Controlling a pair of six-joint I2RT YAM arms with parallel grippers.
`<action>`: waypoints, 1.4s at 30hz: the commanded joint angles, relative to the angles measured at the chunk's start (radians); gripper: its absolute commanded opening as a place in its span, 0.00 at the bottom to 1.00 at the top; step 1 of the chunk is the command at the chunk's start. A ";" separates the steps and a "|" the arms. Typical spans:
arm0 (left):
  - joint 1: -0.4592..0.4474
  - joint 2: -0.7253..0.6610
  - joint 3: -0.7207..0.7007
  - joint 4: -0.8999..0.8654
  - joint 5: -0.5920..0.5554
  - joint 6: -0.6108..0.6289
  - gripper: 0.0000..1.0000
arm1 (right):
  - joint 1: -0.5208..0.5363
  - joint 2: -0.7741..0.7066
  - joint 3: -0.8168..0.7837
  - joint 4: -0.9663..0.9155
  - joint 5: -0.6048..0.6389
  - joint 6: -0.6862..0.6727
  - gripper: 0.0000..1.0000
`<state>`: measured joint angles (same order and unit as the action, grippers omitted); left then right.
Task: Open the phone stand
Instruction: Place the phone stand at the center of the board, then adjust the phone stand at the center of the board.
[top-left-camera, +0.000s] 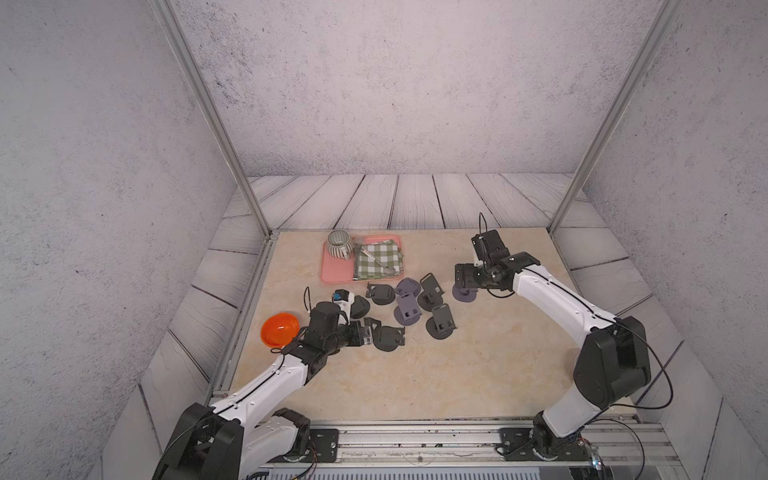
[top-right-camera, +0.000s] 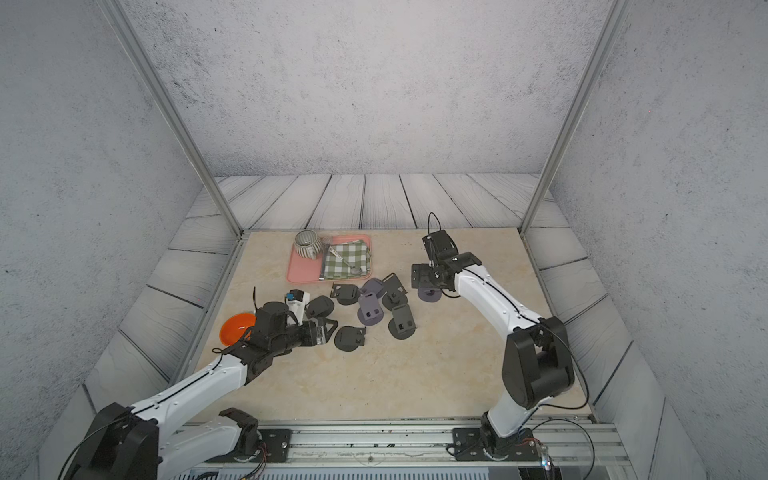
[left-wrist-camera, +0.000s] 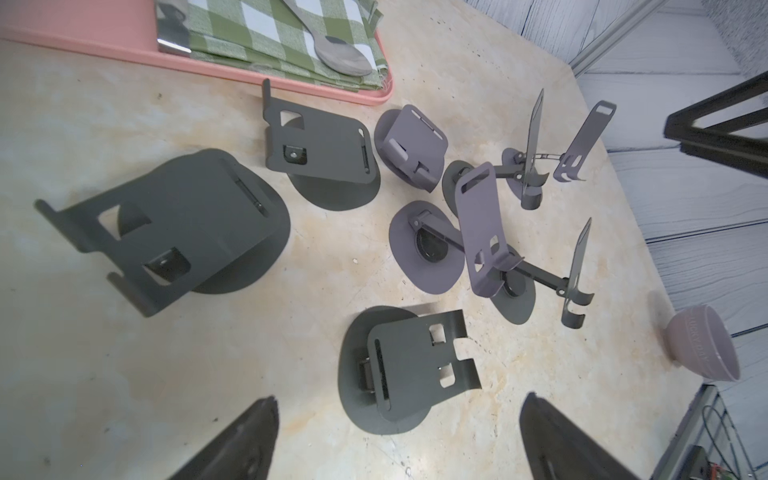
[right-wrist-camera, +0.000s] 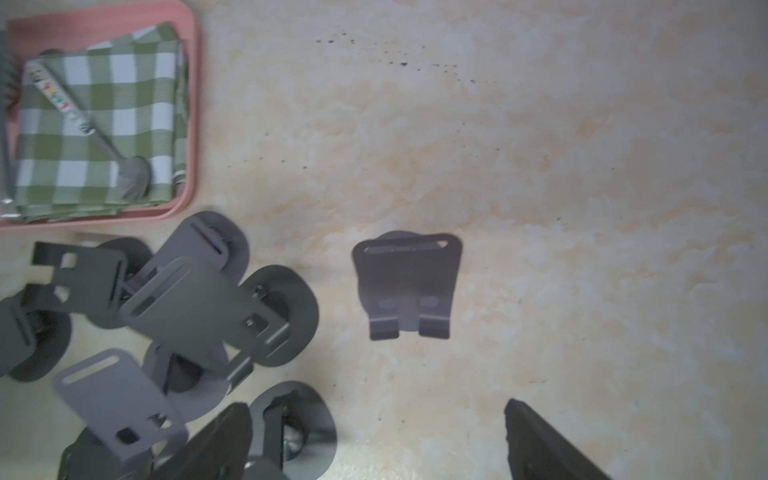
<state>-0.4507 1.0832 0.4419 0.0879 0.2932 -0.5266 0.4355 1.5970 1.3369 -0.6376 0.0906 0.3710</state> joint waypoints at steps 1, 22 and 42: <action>-0.061 -0.015 -0.006 -0.075 -0.116 -0.006 0.92 | 0.079 -0.061 -0.052 0.021 -0.049 -0.017 0.93; -0.231 0.050 -0.033 -0.128 -0.165 -0.078 0.00 | 0.426 0.140 -0.143 0.259 -0.195 0.077 0.00; -0.269 0.214 -0.004 -0.014 -0.166 -0.089 0.00 | 0.439 0.409 0.097 0.197 -0.091 -0.015 0.01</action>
<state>-0.7158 1.2800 0.4191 0.0505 0.1268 -0.6174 0.8703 1.9884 1.4155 -0.4042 -0.0395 0.3779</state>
